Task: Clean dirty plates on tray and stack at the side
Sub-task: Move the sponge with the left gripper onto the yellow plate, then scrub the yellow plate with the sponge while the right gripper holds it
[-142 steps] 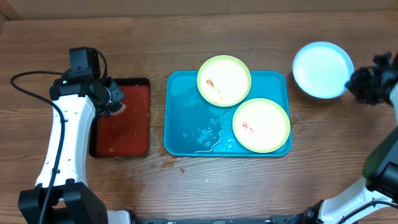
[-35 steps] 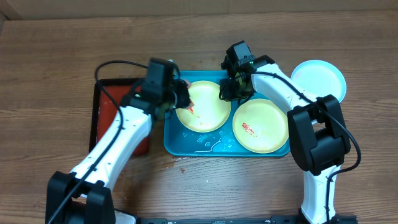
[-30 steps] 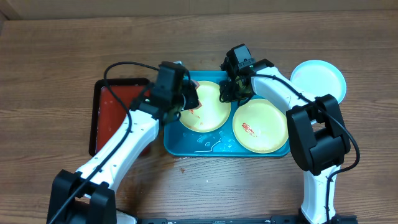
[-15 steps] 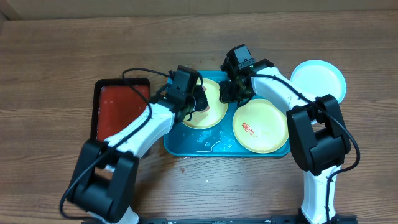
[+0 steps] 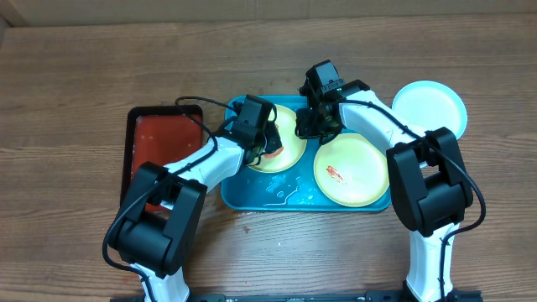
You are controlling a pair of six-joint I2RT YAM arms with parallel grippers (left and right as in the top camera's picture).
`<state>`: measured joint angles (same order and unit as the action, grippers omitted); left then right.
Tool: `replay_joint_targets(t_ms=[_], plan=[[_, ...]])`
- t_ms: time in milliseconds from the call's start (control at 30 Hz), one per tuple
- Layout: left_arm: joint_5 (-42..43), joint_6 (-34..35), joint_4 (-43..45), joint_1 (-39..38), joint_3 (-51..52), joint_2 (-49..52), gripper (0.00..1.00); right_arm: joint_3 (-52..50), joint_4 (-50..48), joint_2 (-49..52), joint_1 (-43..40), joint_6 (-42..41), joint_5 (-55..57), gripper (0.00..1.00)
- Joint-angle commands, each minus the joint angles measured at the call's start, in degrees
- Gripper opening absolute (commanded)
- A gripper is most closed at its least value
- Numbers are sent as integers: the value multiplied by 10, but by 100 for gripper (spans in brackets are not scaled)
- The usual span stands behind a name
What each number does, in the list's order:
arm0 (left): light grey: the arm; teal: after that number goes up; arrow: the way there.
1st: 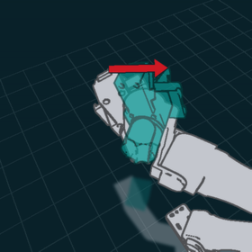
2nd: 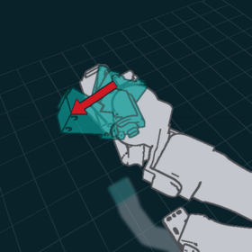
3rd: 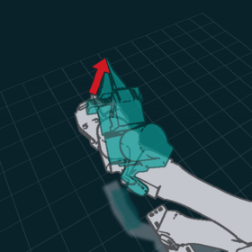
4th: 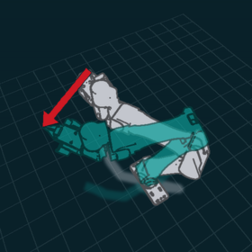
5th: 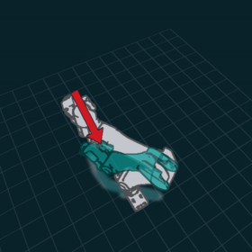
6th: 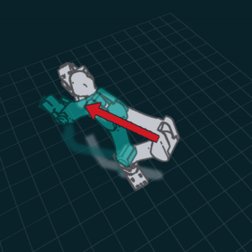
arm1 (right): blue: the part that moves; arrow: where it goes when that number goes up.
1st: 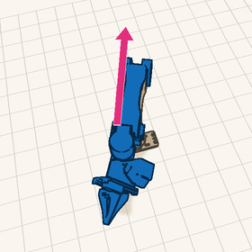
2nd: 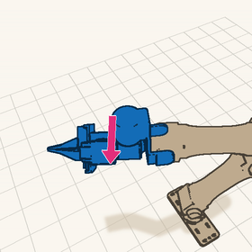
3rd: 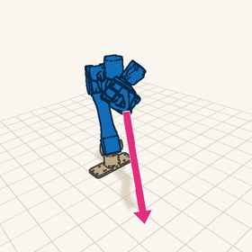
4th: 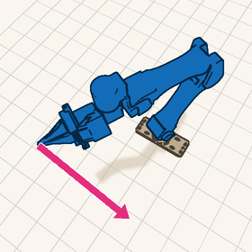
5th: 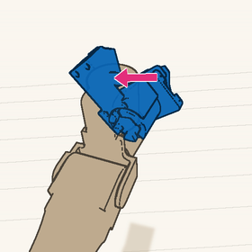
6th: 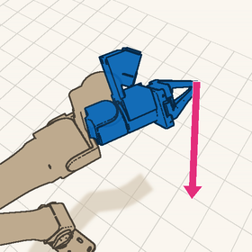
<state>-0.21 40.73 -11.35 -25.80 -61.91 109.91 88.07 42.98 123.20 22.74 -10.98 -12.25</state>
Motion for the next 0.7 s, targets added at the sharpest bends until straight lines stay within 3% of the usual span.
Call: replay_joint_targets(t_ms=[0,133,267,367,533,667], plan=[[-116,-51,-34,0,6,14,4,-4,2,3,0,-7,6,4],[-176,-87,-70,3,-7,13,4,-4,2,3,0,-7,6,4],[-178,-95,-124,4,-51,13,4,-4,2,3,0,-7,6,4],[-120,-95,-152,4,-91,13,4,-4,2,3,0,-7,6,4],[74,-56,-130,4,-113,14,4,-7,-1,3,0,-7,6,4],[81,-12,-122,2,-113,28,5,-9,-3,3,0,-9,6,4]])
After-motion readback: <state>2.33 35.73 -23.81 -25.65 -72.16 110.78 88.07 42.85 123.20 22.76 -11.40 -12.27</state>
